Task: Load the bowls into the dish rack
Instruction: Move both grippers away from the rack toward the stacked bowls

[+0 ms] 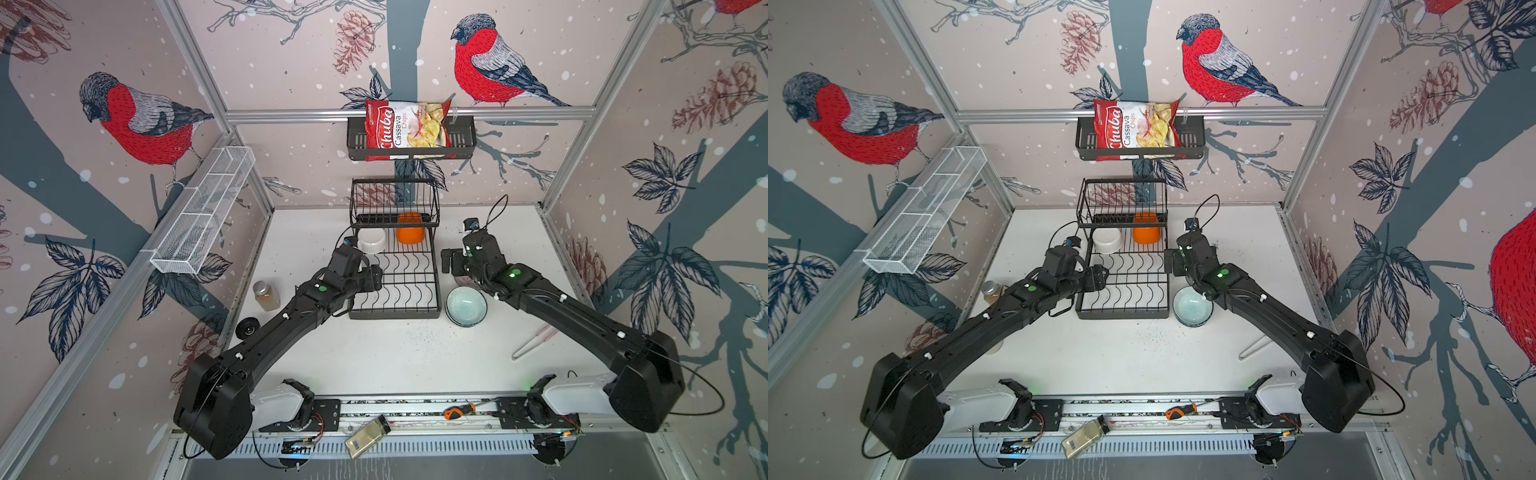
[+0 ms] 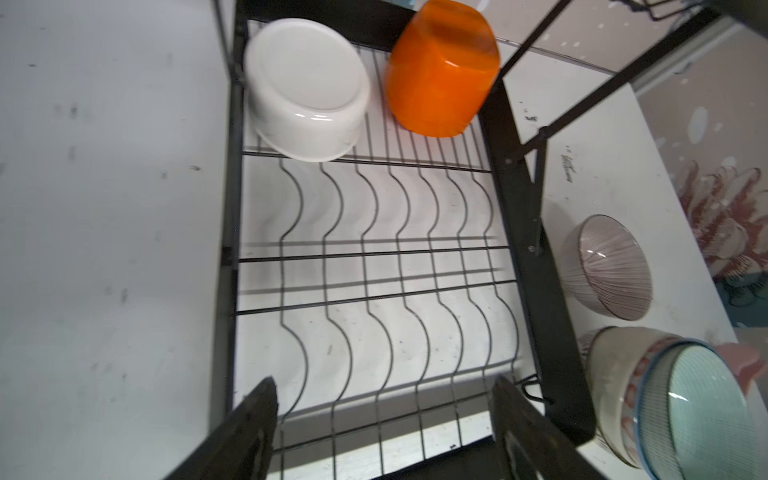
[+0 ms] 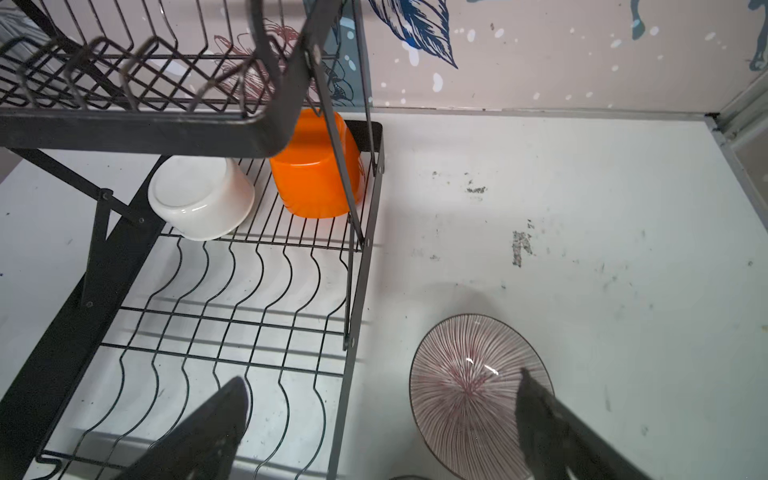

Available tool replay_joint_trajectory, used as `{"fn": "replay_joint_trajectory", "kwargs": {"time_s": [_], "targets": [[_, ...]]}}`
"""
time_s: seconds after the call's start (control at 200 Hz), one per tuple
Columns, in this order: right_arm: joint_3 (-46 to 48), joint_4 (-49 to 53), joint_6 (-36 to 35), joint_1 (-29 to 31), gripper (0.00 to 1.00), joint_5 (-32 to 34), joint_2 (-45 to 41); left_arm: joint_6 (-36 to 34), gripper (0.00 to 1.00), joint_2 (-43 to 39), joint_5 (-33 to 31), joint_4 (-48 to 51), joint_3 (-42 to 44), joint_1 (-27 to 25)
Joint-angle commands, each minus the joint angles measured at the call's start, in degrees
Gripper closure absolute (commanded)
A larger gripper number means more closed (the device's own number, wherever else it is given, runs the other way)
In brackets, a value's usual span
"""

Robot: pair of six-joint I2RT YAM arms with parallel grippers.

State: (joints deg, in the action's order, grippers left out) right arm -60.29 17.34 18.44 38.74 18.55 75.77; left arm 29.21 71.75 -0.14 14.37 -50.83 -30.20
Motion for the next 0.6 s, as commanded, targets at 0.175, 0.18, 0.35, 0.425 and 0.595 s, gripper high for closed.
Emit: {"fn": "replay_joint_trajectory", "kwargs": {"time_s": [0.175, 0.18, 0.35, 0.425, 0.595], "targets": [[2.4, 8.8, 4.8, -2.2, 0.05, -2.0, -4.4, 1.5, 0.2, 5.2, 5.1, -5.1, -3.5, -5.8], [2.4, 8.9, 4.8, -2.2, 0.05, -2.0, -4.8, 1.5, 0.2, 5.4, 5.1, -5.1, -3.6, -5.9], [3.2, 12.8, 6.0, -2.9, 0.13, -3.2, -7.0, 1.4, 0.2, 9.4, 5.4, -5.5, -6.0, -9.5], [3.3, 15.0, 6.2, -3.1, 0.17, -4.3, -7.7, 1.5, 0.2, 11.0, 6.1, -6.1, -6.0, -10.8], [3.6, 19.1, 7.6, -3.3, 0.24, -5.7, -9.7, 0.6, 0.21, 15.4, 6.3, -5.8, -11.0, -14.3]]}}
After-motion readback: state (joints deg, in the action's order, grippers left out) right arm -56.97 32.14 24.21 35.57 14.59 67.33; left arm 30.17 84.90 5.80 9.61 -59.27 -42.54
